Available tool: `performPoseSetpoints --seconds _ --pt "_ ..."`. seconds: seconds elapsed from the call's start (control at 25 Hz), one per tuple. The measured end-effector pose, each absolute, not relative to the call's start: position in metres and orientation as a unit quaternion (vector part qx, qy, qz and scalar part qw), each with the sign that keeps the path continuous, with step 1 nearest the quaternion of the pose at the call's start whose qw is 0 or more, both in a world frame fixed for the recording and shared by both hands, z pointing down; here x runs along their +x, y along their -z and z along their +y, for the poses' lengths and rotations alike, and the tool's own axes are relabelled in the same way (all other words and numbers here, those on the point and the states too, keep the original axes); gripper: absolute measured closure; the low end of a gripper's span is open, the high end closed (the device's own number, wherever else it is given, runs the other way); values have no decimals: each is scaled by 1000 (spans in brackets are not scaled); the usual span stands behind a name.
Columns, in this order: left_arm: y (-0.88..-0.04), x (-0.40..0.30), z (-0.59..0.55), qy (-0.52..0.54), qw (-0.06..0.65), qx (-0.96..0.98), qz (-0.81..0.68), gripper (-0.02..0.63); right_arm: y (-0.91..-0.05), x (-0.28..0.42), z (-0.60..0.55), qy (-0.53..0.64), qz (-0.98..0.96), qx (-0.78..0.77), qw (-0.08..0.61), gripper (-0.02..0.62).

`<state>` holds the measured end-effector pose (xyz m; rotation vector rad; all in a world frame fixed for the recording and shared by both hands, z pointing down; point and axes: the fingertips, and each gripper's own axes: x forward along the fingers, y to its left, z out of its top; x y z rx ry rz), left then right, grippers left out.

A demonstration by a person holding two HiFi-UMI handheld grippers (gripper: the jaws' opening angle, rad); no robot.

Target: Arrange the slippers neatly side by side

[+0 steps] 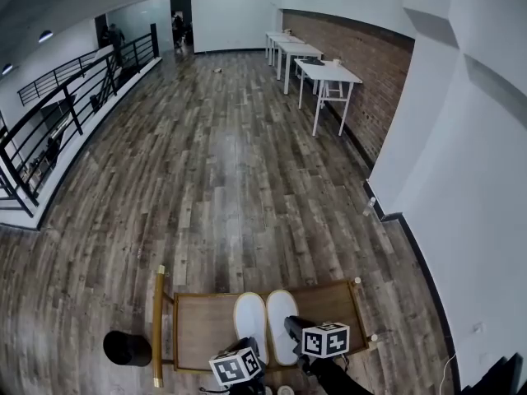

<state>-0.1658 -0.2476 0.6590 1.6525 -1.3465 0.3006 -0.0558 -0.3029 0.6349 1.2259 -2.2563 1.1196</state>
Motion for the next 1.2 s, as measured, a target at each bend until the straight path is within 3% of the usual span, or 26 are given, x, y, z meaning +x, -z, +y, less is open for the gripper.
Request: performPoseSetpoints --seconds 0.68,1.2 --pt "-574 -132 -278 -108 310 754 -569 567 -557 -65 -280 -267 -827 478 125 551" --pt "-567 -140 -256 -106 274 765 -573 568 -553 -65 -261 -252 -839 462 140 551"
